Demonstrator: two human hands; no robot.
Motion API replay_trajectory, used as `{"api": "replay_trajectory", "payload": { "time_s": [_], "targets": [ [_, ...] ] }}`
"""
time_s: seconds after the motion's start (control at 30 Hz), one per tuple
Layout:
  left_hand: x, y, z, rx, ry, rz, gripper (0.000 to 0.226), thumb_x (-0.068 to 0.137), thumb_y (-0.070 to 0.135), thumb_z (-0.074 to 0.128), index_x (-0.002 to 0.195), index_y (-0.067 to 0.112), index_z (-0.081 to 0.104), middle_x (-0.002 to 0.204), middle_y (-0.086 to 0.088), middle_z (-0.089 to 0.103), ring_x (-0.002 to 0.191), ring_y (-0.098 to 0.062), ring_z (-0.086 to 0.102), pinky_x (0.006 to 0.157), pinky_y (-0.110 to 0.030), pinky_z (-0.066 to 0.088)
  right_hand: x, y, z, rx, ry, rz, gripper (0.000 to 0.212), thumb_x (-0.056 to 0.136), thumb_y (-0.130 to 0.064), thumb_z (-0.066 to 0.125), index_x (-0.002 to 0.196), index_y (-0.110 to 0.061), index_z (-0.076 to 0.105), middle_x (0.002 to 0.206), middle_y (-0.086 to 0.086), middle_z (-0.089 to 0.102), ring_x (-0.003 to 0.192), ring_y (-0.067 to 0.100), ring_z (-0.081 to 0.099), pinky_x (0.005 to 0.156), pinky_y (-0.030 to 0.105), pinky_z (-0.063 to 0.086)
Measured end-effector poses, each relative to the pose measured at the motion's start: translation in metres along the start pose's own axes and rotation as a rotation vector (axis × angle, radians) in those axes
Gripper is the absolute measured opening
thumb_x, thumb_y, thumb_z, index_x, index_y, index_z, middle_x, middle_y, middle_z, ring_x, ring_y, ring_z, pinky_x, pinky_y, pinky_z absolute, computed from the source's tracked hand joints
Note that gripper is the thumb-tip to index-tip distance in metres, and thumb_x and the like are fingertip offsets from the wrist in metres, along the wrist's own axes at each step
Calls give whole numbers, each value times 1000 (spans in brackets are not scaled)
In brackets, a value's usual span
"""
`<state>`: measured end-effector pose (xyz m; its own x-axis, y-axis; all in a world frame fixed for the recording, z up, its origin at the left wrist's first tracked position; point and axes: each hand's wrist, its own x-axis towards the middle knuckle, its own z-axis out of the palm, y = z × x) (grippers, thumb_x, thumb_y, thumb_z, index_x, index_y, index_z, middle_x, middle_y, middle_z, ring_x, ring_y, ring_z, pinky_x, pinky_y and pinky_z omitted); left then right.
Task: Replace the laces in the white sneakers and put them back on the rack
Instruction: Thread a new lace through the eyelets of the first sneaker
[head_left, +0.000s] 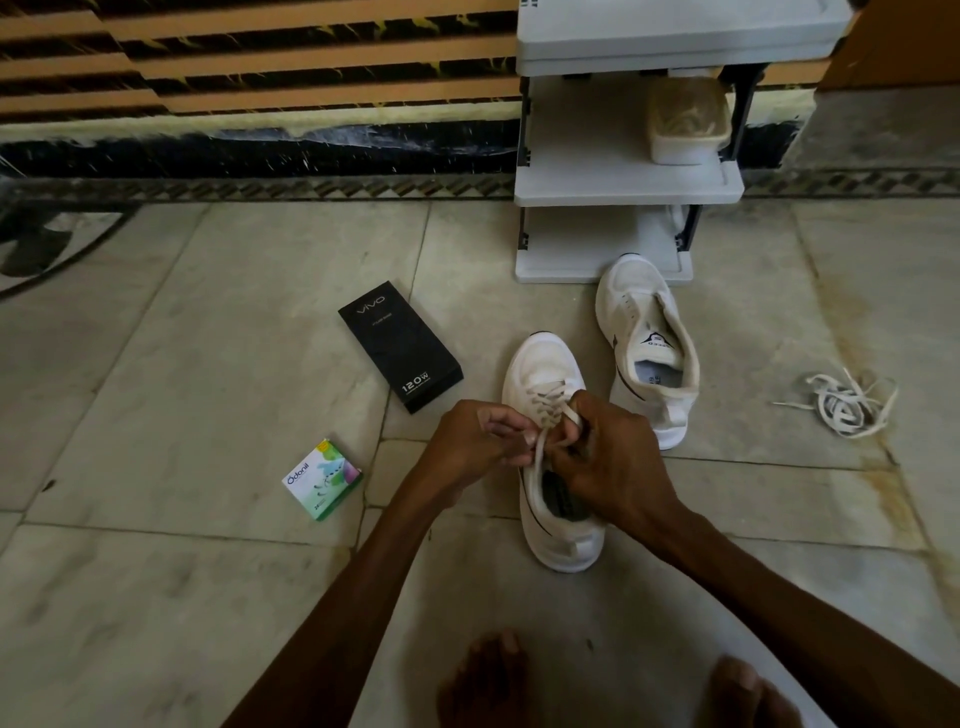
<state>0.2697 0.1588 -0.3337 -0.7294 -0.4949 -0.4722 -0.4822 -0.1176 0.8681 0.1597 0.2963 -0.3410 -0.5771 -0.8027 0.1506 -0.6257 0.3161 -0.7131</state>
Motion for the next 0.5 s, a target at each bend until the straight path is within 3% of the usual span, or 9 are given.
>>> {"api": "replay_trajectory", "payload": {
  "time_s": [0.2, 0.3, 0.4, 0.5],
  "targets": [
    [-1, 0, 1, 35, 7, 19, 13, 83, 5, 72, 95, 3, 73, 94, -17, 72, 88, -26, 71, 78, -33, 60, 0, -3, -2, -96, -16, -45, 24, 80, -16, 72, 74, -20, 49, 69, 1, 58, 60, 17, 53, 59, 37, 52],
    [-1, 3, 0, 94, 13, 48, 9, 84, 5, 71, 93, 3, 73, 89, -14, 72, 81, -20, 72, 73, -27, 59, 1, -5, 1, -154, 7, -44, 35, 72, -12, 76, 75, -24, 43, 67, -1, 56, 59, 16, 51, 56, 32, 50],
    [0, 7, -1, 162, 2, 88, 6, 84, 3, 70, 86, 8, 72, 83, -10, 72, 74, -16, 71, 73, -26, 59, 2, -6, 4, -260, 33, -66, 32, 63, -12, 81, 79, -19, 54, 67, 3, 60, 57, 19, 53, 54, 32, 50],
    [5, 9, 0, 262, 14, 83, 5, 84, 6, 72, 87, 10, 73, 85, -10, 73, 74, -18, 72, 77, -30, 60, 1, -6, 5, -418, 101, -152, 48, 49, -13, 91, 89, -9, 66, 67, 12, 63, 55, 26, 56, 51, 32, 48]
  ]
}}
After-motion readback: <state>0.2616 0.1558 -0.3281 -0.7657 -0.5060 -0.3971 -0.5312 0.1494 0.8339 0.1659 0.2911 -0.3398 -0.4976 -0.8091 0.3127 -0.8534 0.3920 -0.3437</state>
